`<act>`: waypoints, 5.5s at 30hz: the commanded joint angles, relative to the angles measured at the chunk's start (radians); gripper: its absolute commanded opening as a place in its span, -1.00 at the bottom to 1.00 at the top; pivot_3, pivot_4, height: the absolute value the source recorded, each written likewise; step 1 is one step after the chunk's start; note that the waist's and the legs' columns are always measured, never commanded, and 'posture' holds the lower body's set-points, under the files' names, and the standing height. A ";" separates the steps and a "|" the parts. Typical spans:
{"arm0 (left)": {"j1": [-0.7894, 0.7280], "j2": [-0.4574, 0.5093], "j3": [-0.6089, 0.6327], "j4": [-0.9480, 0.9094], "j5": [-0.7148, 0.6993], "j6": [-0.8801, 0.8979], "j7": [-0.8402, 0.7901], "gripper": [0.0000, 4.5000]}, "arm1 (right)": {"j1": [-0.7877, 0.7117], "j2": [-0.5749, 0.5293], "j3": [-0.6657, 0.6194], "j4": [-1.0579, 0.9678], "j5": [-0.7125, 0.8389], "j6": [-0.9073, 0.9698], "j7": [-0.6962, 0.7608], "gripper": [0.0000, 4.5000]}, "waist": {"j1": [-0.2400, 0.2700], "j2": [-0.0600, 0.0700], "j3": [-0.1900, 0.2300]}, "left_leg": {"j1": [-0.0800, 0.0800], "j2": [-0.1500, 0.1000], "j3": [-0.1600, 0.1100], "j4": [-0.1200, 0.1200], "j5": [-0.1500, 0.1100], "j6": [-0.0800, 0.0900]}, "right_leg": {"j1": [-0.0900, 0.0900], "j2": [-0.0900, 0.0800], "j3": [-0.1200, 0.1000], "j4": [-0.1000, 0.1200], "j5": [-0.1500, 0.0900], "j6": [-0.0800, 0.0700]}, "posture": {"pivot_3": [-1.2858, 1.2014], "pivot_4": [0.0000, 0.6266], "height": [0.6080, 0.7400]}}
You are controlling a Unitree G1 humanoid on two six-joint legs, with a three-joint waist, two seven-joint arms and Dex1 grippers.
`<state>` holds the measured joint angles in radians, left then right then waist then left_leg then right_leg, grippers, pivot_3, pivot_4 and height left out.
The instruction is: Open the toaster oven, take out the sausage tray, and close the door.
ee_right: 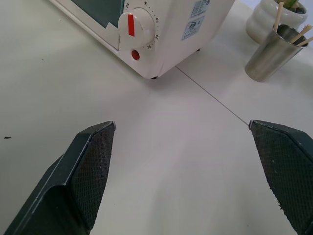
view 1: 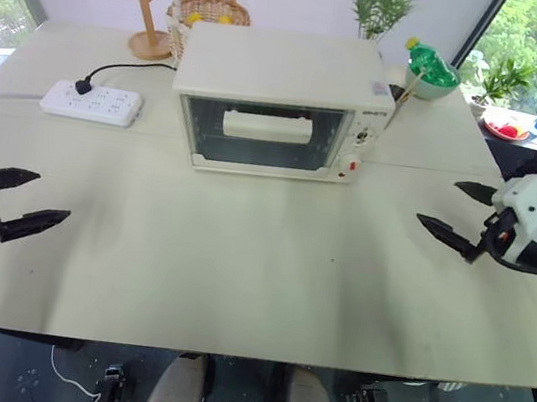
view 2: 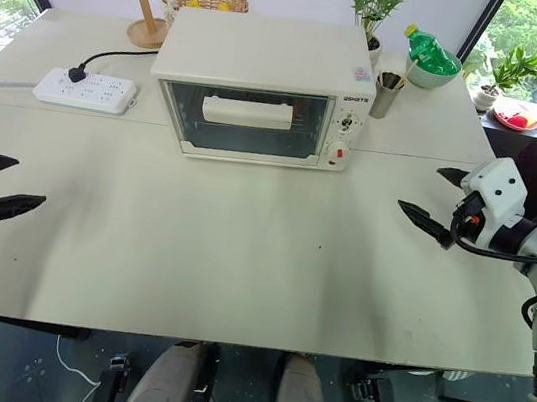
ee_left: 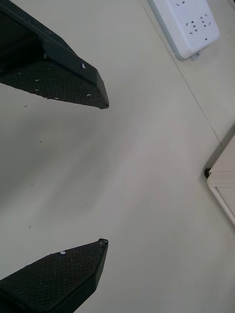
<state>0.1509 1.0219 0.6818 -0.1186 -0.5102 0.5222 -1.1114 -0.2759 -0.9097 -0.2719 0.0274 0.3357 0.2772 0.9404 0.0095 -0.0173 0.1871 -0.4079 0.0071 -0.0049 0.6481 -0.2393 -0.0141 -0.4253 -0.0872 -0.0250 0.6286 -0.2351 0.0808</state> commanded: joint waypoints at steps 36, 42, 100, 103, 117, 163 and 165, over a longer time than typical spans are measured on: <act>-0.805 -0.024 -0.570 0.084 -0.142 0.126 -0.199 0.99 | -0.346 0.292 0.340 -0.231 0.099 0.317 -0.128 1.00 | -0.009 -0.001 0.001 | -0.001 0.001 -0.002 0.001 0.000 0.000 | -0.001 0.008 0.000 0.002 0.003 0.003 | 0.03 -0.52 1.00; -0.800 -0.019 -0.562 0.088 -0.142 0.127 -0.223 0.99 | -0.430 0.385 0.406 -0.127 0.041 0.269 -0.120 1.00 | -0.023 -0.001 0.001 | -0.001 0.001 -0.002 0.001 0.000 0.001 | -0.001 0.008 0.000 0.003 0.003 0.003 | 0.03 -0.52 1.00; -1.062 -0.150 -0.625 0.311 -0.060 0.105 -0.218 0.99 | -0.252 0.522 0.440 -0.372 0.010 0.327 -0.151 1.00 | -0.026 -0.001 0.002 | -0.001 0.001 -0.002 0.000 0.000 0.001 | -0.003 0.009 0.000 0.005 0.004 0.003 | 0.03 -0.52 1.00; -1.085 -0.173 -0.632 0.346 -0.042 0.091 -0.216 0.75 | -0.219 0.524 0.437 -0.389 0.011 0.336 -0.178 1.00 | -0.023 -0.001 0.002 | -0.001 0.001 -0.003 0.001 0.000 0.001 | -0.003 0.009 0.000 0.005 0.004 0.003 | 0.03 -0.52 1.00; -1.095 -0.220 -0.737 0.504 0.162 -0.155 -0.273 -0.99 | -0.162 0.514 0.415 -0.443 0.032 0.360 -0.247 1.00 | -0.022 -0.001 0.002 | -0.001 0.001 -0.003 0.001 0.000 0.001 | -0.002 0.009 0.000 0.005 0.004 0.003 | 0.03 -0.52 1.00; -0.699 -0.374 -0.658 0.279 0.091 -0.001 -0.044 -0.19 | -0.173 0.210 0.196 -0.616 0.226 0.538 -0.330 1.00 | -0.020 -0.001 0.000 | 0.000 0.002 -0.003 0.002 0.000 0.001 | 0.001 0.008 0.000 0.004 0.004 0.003 | 0.03 -0.52 1.00; -0.697 -0.351 -0.632 0.253 0.064 0.029 -0.049 0.24 | -0.175 0.209 0.203 -0.606 0.221 0.528 -0.323 1.00 | -0.021 -0.002 0.000 | 0.000 0.002 -0.003 0.002 0.000 0.001 | 0.000 0.008 0.000 0.003 0.004 0.003 | 0.03 -0.52 1.00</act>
<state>-0.5421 0.6426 -0.0074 0.1919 -0.4037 0.5260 -1.1517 -0.4347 -0.6994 -0.0640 -0.5741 0.5623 0.8313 0.6096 -0.0112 -0.0190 0.1872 -0.4081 0.0094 -0.0080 0.6505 -0.2396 -0.0128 -0.4249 -0.0790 -0.0246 0.6319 -0.2315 0.0838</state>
